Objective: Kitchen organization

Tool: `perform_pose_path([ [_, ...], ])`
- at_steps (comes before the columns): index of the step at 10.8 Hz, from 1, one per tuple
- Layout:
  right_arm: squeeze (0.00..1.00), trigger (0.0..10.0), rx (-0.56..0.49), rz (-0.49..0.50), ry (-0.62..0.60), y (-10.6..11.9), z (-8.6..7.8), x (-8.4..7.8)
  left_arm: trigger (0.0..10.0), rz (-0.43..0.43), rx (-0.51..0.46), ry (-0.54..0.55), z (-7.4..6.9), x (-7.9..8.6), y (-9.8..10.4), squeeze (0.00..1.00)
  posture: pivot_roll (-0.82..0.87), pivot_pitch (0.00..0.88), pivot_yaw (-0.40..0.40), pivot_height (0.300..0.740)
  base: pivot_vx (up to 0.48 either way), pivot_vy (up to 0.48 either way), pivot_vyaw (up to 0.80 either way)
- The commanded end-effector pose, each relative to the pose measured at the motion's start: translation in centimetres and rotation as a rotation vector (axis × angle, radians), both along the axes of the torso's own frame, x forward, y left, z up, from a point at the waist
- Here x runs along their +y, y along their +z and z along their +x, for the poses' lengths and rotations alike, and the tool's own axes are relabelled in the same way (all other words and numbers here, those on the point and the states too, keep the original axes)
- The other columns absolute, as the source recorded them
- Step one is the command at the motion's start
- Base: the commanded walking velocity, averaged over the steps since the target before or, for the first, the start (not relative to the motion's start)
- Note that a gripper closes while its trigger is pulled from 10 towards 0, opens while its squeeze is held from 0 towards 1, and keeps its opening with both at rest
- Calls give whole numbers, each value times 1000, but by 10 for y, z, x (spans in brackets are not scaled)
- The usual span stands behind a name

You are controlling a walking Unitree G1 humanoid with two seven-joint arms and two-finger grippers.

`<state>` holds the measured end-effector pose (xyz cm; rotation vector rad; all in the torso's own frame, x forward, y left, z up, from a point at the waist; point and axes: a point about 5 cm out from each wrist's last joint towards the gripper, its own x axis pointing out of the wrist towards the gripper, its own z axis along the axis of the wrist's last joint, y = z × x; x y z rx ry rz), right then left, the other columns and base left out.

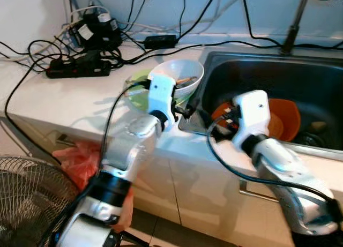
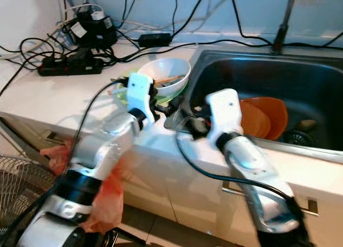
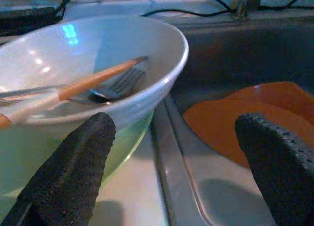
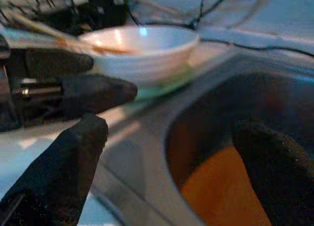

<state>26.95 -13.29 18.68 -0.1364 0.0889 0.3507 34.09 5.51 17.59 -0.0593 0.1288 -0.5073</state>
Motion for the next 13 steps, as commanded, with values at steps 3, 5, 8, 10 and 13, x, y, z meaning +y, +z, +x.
perform_pose_path([
  [3, 0, 10000, 75, -47, -41, -10, -18, -13, 10000, 24, -87, -11, 11, -7, 2, 0, -211, 0, 148, 740, 0, 0, 0],
  [5, 0, 10000, 101, -52, -51, -13, -26, -14, 10000, 25, -135, -22, 15, -17, 6, 0, -244, 0, 160, 740, 0, 0, 0],
  [8, 0, 10000, 112, -50, -79, -13, -33, -17, 10000, 28, -174, -46, 22, -31, 12, 0, -281, 0, 179, 740, 0, 0, 0],
  [10, 0, 10000, 113, -46, -97, -13, -35, -19, 10000, 31, -167, -39, 27, -33, 8, 0, -289, 0, 182, 740, 0, 0, 0],
  [13, 0, 10000, 108, -39, -92, -10, -33, -18, 10000, 80, -125, 53, 39, -23, -5, 0, -284, 0, 168, 740, 0, 0, 0],
])
